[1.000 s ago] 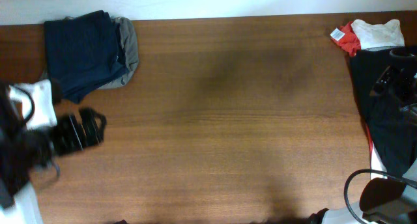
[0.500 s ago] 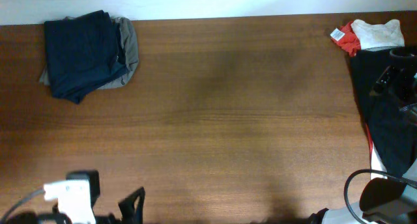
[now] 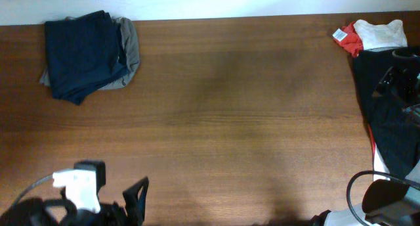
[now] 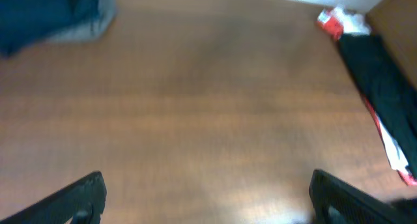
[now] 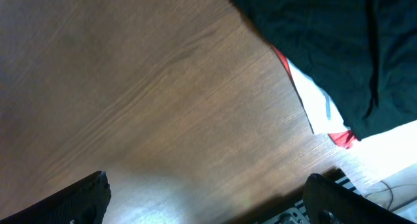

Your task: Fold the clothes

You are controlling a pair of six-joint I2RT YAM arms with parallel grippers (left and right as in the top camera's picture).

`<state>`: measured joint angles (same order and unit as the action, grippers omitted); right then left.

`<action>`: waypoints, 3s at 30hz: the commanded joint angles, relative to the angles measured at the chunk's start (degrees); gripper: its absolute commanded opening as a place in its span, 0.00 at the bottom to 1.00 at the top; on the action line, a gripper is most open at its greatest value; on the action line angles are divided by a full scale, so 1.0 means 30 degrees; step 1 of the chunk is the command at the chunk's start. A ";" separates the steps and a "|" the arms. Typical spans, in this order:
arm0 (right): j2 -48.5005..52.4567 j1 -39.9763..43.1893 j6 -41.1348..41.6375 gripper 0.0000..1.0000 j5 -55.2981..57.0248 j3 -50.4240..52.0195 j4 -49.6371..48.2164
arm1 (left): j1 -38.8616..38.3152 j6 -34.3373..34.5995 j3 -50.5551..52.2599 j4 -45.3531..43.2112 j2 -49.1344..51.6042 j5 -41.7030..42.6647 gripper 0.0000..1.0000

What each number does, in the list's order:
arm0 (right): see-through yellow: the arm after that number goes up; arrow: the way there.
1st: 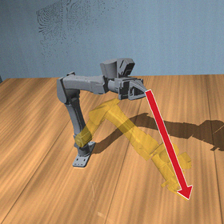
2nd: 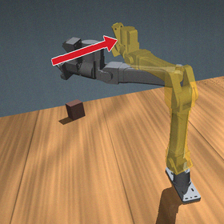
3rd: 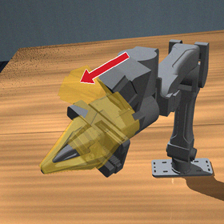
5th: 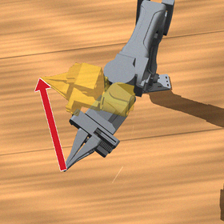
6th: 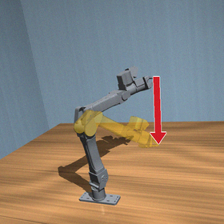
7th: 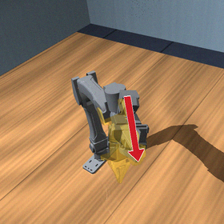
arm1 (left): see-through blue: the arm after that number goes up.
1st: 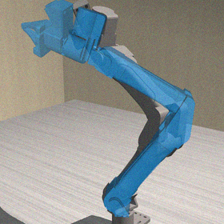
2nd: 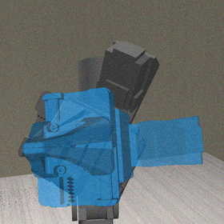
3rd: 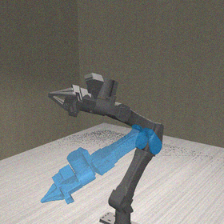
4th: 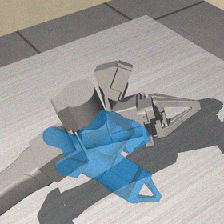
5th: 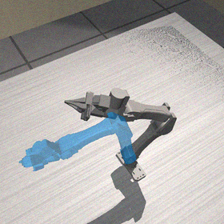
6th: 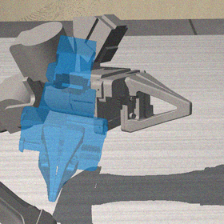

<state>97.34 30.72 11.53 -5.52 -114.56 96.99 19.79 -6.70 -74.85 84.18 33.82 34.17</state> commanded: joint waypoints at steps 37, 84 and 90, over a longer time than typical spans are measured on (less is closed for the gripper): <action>-0.0146 0.0007 -0.0168 0.98 0.0036 0.0007 0.0095 | -0.5683 0.3803 2.4793 -2.8137 -1.1183 -0.9428 0.99; -0.0801 -0.0146 -0.0168 0.98 0.0036 0.0007 0.0029 | -0.6171 0.3235 2.4786 -2.6476 -1.1176 -1.1759 0.99; -0.4707 -0.2470 -0.0168 0.98 0.0044 0.0007 0.0029 | -0.6171 0.3235 2.4786 -2.6476 -1.1176 -1.1759 0.99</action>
<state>91.90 28.03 11.38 -5.45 -114.28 96.88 1.45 3.95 -0.91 4.73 0.84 -0.49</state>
